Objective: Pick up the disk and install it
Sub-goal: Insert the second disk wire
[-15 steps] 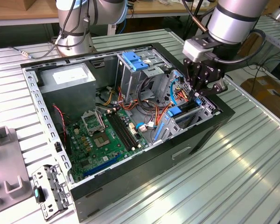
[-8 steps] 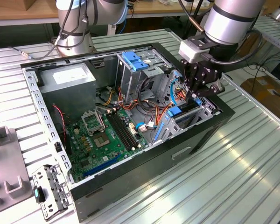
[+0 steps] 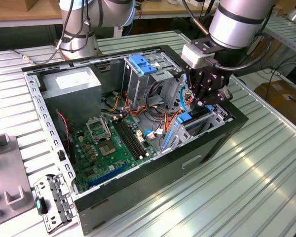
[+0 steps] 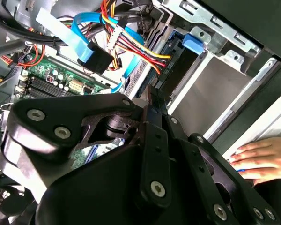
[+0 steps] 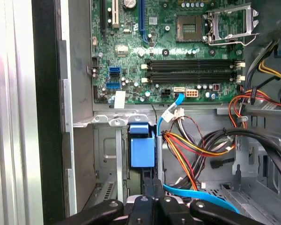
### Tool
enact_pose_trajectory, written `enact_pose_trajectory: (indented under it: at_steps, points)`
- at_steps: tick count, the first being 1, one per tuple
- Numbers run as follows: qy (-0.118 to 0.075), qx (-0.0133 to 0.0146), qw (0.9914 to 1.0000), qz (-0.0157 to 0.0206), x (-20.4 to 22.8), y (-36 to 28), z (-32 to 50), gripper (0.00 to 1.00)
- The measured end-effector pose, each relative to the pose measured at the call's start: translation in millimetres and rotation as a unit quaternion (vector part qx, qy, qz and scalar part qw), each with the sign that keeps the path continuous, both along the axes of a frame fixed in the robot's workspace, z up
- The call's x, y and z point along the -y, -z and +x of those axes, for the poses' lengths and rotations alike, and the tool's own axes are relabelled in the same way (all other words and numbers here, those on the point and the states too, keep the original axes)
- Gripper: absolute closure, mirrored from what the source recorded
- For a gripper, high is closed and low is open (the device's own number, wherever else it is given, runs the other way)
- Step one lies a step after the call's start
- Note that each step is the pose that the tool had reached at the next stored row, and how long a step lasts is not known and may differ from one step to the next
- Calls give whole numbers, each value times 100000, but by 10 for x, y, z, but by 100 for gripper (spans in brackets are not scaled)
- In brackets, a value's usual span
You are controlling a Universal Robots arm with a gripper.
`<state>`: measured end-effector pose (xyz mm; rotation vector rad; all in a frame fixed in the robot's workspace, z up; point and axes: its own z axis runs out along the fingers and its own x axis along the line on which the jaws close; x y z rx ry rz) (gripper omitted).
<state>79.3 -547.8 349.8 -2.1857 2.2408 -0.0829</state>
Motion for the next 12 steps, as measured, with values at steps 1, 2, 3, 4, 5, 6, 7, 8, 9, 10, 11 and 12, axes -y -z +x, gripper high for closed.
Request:
enact_pose_trajectory:
  at_steps: [1, 2, 3, 4, 5, 6, 7, 8, 9, 10, 11, 12]
  points:
    - [1, -1, 100000, -1, 0, 0, 0, 89]
    - [4, 0, 100000, 4, 0, 0, -1, 89]
    - [5, 0, 100000, 3, -1, -4, -1, 89]
    - [4, -1, 100000, -10, -3, -15, -1, 89]
    - [2, 1, 100000, 37, -3, -36, -1, 89]
    - [3, 0, 100000, 65, -4, -63, -1, 89]
    - [4, 1, 100000, 75, -4, -85, -1, 89]
    - [5, 0, 100000, 72, -5, -110, -1, 89]
    - [3, 0, 100000, 77, -6, -126, -1, 89]
    - [2, 0, 100000, 77, -10, -153, -1, 89]
    - [5, 1, 100000, 74, -20, -187, -1, 89]
    - [5, -4, 100000, 27, -44, -229, -1, 89]
